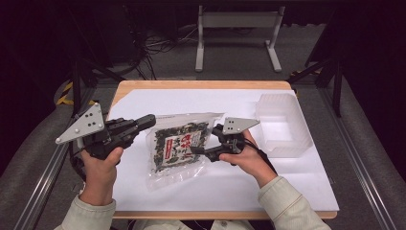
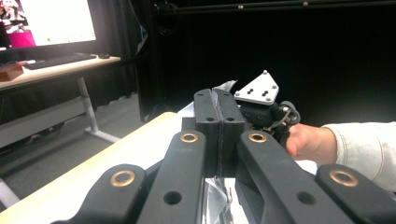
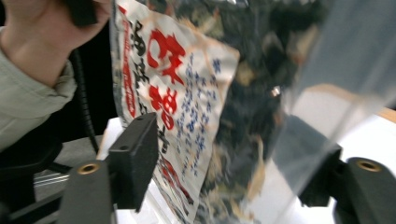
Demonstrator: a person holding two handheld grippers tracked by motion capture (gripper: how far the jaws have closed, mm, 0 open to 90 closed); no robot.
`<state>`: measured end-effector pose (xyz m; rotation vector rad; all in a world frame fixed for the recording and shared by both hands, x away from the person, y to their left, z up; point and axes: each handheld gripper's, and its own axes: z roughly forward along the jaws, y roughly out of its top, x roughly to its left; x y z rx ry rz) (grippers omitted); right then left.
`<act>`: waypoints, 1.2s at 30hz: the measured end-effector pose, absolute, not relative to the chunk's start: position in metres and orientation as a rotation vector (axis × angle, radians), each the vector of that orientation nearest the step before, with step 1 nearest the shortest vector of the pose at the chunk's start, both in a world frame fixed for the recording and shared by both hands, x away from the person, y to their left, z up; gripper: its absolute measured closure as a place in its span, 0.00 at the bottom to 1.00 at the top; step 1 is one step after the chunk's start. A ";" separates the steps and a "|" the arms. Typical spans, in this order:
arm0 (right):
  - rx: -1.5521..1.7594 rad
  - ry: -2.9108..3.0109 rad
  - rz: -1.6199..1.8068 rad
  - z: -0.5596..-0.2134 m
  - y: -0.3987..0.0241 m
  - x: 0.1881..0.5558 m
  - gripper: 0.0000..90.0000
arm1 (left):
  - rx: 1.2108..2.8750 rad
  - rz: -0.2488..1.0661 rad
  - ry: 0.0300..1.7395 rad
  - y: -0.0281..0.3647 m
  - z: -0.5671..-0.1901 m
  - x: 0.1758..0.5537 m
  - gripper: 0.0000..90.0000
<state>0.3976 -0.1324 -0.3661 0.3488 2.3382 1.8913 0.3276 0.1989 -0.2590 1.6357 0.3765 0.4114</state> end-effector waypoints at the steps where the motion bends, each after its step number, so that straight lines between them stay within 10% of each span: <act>1: 0.341 2.344 1.896 -0.366 -0.132 0.397 0.41 | 1.640 0.410 0.377 0.199 -0.259 0.328 1.00; 12: 0.223 2.419 1.834 -0.361 -0.134 0.388 0.74 | 1.645 0.428 0.390 0.201 -0.259 0.329 1.00; 25: 0.172 2.442 1.830 -0.352 -0.138 0.380 0.84 | 1.637 0.425 0.436 0.207 -0.261 0.334 0.96; 36: 0.209 2.444 1.810 -0.345 -0.148 0.378 0.85 | 1.683 0.431 0.459 0.205 -0.264 0.338 0.56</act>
